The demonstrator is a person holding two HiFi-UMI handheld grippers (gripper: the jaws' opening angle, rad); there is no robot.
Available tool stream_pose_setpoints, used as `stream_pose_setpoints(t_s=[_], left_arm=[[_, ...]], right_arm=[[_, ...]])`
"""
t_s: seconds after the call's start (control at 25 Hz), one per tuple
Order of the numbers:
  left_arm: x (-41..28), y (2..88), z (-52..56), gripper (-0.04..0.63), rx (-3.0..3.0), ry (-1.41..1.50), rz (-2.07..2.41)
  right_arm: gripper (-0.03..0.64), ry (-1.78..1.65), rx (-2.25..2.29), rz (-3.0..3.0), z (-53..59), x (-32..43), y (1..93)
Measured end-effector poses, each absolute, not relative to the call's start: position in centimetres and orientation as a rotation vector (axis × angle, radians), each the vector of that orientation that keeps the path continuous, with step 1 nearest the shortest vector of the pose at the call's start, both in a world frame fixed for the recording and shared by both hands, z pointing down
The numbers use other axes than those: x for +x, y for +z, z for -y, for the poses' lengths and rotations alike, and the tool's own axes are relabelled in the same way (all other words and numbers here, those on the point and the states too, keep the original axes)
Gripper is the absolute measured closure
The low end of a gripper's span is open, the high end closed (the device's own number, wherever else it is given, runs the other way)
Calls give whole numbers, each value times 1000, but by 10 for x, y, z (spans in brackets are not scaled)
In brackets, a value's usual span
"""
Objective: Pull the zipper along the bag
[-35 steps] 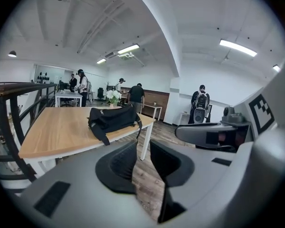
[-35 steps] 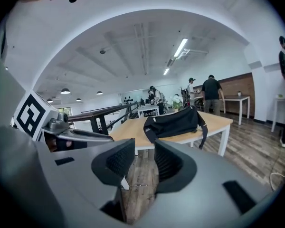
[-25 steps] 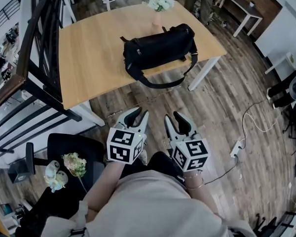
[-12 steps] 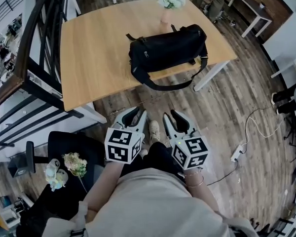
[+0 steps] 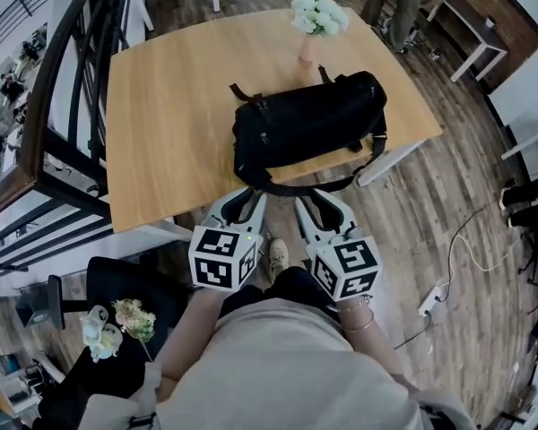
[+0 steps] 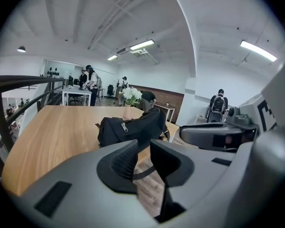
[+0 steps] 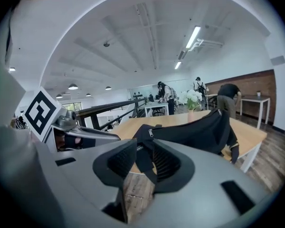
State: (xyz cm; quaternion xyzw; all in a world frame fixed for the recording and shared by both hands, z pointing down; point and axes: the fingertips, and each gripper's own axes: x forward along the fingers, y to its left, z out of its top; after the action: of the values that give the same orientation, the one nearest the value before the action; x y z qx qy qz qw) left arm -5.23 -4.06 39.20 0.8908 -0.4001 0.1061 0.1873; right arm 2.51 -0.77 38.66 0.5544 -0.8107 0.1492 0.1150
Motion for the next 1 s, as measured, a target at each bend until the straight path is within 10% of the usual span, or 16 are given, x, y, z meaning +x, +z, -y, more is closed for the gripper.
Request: stream_pose_setpoints(t_s=[1.0], left_arm=[[-37,403,151,505,2304,294,1398]], right_arm=[[525,426,1274,2528,144,40,398]])
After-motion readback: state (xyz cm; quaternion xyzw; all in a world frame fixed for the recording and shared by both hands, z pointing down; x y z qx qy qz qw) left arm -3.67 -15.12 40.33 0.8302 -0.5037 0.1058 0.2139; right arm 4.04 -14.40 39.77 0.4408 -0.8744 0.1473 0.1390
